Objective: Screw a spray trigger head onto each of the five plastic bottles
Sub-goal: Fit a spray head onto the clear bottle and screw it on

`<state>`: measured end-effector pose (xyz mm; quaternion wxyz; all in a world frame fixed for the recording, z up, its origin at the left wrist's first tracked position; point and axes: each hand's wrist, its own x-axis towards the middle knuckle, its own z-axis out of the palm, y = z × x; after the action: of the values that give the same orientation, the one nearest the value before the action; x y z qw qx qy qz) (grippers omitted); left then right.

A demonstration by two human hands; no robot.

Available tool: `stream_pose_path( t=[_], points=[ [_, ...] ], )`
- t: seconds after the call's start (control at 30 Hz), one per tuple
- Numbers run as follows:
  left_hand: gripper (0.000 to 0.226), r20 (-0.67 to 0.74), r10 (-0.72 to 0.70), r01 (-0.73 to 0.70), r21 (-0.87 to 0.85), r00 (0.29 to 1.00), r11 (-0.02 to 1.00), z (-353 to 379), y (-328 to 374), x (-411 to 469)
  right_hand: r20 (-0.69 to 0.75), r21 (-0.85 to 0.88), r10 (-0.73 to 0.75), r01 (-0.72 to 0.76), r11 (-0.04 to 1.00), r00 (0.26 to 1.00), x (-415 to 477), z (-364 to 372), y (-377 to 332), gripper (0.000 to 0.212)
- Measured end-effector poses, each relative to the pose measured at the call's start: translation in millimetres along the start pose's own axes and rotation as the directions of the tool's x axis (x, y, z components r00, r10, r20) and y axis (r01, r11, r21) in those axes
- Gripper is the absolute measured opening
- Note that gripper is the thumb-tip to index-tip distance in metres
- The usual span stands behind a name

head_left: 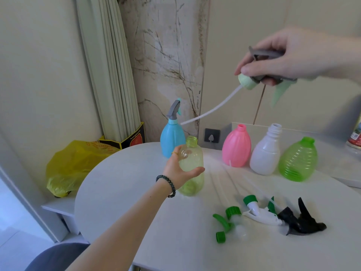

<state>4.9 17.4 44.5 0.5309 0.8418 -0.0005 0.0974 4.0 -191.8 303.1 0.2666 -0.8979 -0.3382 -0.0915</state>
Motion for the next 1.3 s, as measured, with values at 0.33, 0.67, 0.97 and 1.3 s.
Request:
stream_pose_path(
  t=[0.33,0.67,0.97,1.3],
  points=[
    [0.086,-0.002,-0.005,0.005,-0.018,1.0,1.0,0.1,-1.5,-0.1,0.253,-0.187,-0.091,0.141,0.972,0.963,7.0,-15.7,-37.7,0.007],
    [0.092,-0.003,-0.034,0.034,0.021,0.999,0.999,0.4,-0.2,-1.1,0.508,-0.373,-0.082,0.305,0.876,0.858,38.6,81.4,-27.8,0.032],
    [0.091,-0.012,-0.016,0.016,0.019,1.0,1.0,1.2,-2.6,0.5,0.462,-0.33,-0.097,0.273,0.904,0.882,51.3,126.1,-1.0,0.021],
    [0.087,-0.018,0.026,-0.025,0.044,0.999,0.999,0.7,1.3,-0.8,0.464,-0.269,-0.067,0.213,0.939,0.883,57.5,130.3,5.2,0.022]
  ],
)
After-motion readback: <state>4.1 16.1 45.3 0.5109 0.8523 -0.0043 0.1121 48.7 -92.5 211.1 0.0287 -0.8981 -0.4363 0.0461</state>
